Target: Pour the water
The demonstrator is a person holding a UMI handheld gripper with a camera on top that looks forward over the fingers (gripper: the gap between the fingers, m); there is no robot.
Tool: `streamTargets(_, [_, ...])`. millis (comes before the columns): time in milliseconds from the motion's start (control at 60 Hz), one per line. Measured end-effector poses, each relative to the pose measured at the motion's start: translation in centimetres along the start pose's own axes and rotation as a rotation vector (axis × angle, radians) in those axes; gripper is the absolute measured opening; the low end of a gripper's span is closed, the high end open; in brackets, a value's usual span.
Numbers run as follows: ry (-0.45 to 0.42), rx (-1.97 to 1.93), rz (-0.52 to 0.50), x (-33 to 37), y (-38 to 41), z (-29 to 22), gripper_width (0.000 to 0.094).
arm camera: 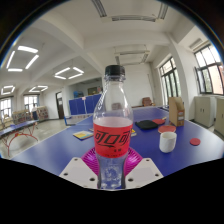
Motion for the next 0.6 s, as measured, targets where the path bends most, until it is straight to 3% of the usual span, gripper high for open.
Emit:
streamTargets(250, [-0.271,-0.748,-0.354,-4.3,-1.9,-15.7,0.0265])
streamTargets(417, [-0.396,-1.452,-0.555,-9.5,-8.2,-17.6,0.0265])
streamTargets(533, [-0.439,-1.812,-0.575,-12.6,-12.5,-14.0,0.0262])
streamTargets(600, [-0.41,-1.899,-0.548,-15.6,-13.3,-11.8,0.0263])
Point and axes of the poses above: the point between the fingertips, and its own axes, seen from behind it with the camera up: y to the left, z down, x backward, against the way the camera looks, the point moved 9 cm from there along x, backward, against the way the camera looks, and after that the axes turned 9 degrees about x, right-handed, at the moved point
